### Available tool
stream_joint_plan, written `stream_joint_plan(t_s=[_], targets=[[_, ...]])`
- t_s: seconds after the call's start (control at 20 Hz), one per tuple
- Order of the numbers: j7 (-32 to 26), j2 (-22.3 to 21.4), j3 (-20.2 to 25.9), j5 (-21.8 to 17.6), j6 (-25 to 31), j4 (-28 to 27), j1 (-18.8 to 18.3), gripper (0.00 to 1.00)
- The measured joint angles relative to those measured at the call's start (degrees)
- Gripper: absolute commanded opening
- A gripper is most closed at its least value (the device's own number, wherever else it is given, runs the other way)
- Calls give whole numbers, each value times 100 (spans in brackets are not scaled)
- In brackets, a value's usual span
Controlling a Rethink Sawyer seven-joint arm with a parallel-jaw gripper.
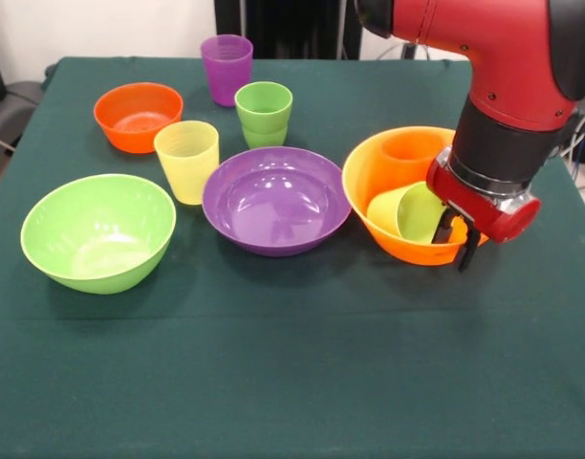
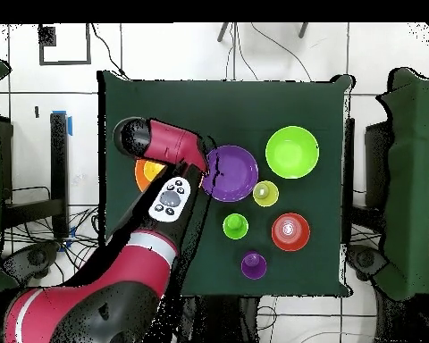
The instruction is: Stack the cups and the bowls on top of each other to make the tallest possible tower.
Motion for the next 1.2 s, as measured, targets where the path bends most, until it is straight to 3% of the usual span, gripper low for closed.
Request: stream_joint_plan(t_s=[1.0, 1.05, 1.2], targets=[[0, 303, -106, -1, 242, -708, -212, 0], [-1, 345, -130, 0, 234, -766, -214, 100], [-1, 367, -136, -1, 236, -789, -216, 100]])
